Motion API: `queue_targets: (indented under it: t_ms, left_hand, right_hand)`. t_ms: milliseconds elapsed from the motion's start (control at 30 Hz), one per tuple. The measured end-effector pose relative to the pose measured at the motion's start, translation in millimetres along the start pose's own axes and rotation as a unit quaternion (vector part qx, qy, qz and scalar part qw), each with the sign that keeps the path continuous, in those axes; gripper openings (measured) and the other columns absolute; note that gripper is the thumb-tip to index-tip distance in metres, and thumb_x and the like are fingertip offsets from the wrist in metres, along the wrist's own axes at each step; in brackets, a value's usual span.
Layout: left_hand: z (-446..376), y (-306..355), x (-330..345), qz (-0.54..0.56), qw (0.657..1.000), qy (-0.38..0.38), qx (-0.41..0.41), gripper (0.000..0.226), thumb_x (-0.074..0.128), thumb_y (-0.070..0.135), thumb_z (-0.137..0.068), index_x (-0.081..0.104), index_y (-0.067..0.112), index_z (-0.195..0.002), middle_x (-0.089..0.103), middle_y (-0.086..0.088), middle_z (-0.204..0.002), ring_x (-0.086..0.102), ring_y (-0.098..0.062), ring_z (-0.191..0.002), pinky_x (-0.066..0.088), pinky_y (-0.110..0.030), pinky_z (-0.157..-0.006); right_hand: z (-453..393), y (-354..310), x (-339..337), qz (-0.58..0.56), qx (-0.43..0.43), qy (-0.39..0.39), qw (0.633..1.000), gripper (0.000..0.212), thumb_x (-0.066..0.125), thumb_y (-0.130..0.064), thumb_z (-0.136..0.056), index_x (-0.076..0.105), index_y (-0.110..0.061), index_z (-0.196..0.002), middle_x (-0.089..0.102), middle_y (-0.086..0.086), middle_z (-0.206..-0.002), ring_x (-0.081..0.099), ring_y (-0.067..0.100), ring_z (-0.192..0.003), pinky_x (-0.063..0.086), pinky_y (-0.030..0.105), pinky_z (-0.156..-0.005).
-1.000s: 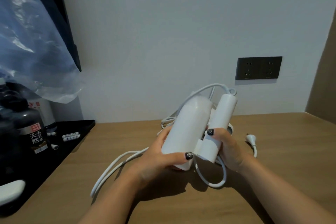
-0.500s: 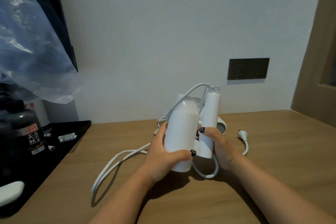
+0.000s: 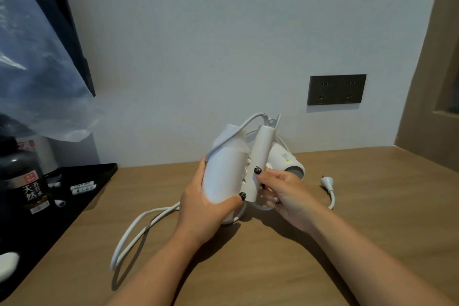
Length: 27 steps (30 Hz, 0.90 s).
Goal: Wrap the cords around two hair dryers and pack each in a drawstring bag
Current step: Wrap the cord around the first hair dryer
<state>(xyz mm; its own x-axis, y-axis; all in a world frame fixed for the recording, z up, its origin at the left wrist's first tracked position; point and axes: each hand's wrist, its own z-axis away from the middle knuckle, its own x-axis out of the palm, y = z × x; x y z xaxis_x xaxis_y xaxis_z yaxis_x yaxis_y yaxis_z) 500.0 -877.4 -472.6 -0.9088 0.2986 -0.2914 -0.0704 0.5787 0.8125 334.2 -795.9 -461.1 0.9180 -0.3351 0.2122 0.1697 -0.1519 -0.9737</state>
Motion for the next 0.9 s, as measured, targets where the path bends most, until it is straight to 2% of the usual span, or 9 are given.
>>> queue_targets:
  t_ms: [167,267,367,467,567,633,733,833,900]
  left_hand:
    - [-7,-2,3,-0.021,0.999,0.025,0.005,0.073,0.077,0.044,-0.052,0.044,0.054,-0.116,0.059,0.016,-0.097,0.057,-0.004,-0.087,0.054,-0.029,-0.065]
    - [-9,0,-1,-0.016,0.999,0.033,0.016,0.083,0.077,0.047,-0.051,0.045,0.039,-0.127,0.057,0.015,-0.1,0.058,-0.007,-0.09,0.054,-0.024,-0.061]
    - [-9,7,-10,0.043,0.997,0.055,0.015,0.077,0.075,0.051,-0.048,0.049,0.041,-0.12,0.057,0.017,-0.097,0.058,0.003,-0.087,0.052,-0.016,-0.058]
    - [-9,13,-17,0.098,0.993,0.064,-0.003,0.066,0.073,0.051,-0.046,0.053,0.041,-0.108,0.06,0.013,-0.095,0.059,0.006,-0.082,0.05,-0.013,-0.058]
    - [-8,16,-19,0.14,0.987,0.071,-0.019,0.072,0.074,0.048,-0.042,0.057,0.033,-0.11,0.064,0.006,-0.096,0.062,0.002,-0.079,0.05,-0.014,-0.057]
    - [-8,17,-18,0.183,0.98,0.069,-0.044,0.076,0.076,0.045,-0.041,0.059,0.027,-0.112,0.065,-0.001,-0.098,0.064,-0.008,-0.084,0.052,-0.018,-0.061]
    - [-14,25,-19,0.225,0.972,0.055,-0.048,0.074,0.079,0.043,-0.042,0.06,0.026,-0.112,0.067,-0.006,-0.101,0.066,-0.021,-0.09,0.055,-0.028,-0.067]
    - [-28,36,-24,0.22,0.975,0.04,-0.02,0.072,0.079,0.041,-0.044,0.06,0.026,-0.112,0.069,-0.002,-0.101,0.066,-0.02,-0.091,0.056,-0.031,-0.072]
    - [-31,37,-22,0.155,0.987,0.044,0.022,0.068,0.078,0.042,-0.049,0.058,0.032,-0.112,0.067,0.009,-0.098,0.065,-0.009,-0.087,0.055,-0.023,-0.069]
  right_hand:
    - [-4,-1,2,0.134,-0.042,0.05,0.989,0.042,0.059,-0.039,-0.092,0.07,0.002,-0.092,0.038,0.001,-0.053,0.028,0.009,-0.043,0.023,0.021,-0.042]
    - [-3,-6,8,0.174,-0.073,0.056,0.98,0.043,0.058,-0.042,-0.092,0.069,-0.002,-0.079,0.038,-0.001,-0.052,0.03,0.007,-0.04,0.024,0.021,-0.042]
    - [1,-13,9,0.174,-0.081,0.018,0.981,0.036,0.055,-0.03,-0.097,0.063,-0.006,-0.071,0.037,0.003,-0.054,0.03,0.01,-0.039,0.026,0.023,-0.04]
    - [5,-19,8,0.185,-0.09,0.012,0.979,0.025,0.051,-0.012,-0.097,0.067,-0.003,-0.08,0.038,0.005,-0.053,0.029,0.012,-0.036,0.026,0.021,-0.037]
    - [2,-25,2,0.191,-0.111,0.035,0.975,0.019,0.056,-0.009,-0.094,0.07,-0.001,-0.084,0.039,0.005,-0.045,0.029,0.01,-0.035,0.025,0.02,-0.038]
    - [-3,-27,-8,0.161,-0.125,0.035,0.978,0.019,0.063,-0.01,-0.089,0.07,-0.005,-0.072,0.037,0.003,-0.041,0.028,0.011,-0.036,0.026,0.021,-0.042]
    - [-10,-36,-25,0.015,-0.117,-0.013,0.993,0.021,0.08,-0.025,-0.071,0.07,-0.007,-0.064,0.033,-0.003,-0.041,0.027,0.009,-0.038,0.025,0.022,-0.043]
    - [-18,-58,-33,-0.06,-0.13,-0.066,0.988,0.042,0.09,-0.037,-0.056,0.071,-0.003,-0.071,0.032,-0.005,-0.044,0.026,0.009,-0.042,0.02,0.023,-0.045]
    - [-22,-71,-30,-0.048,-0.146,-0.064,0.986,0.027,0.084,-0.029,-0.067,0.071,-0.005,-0.07,0.03,-0.004,-0.044,0.024,0.009,-0.042,0.016,0.028,-0.048]
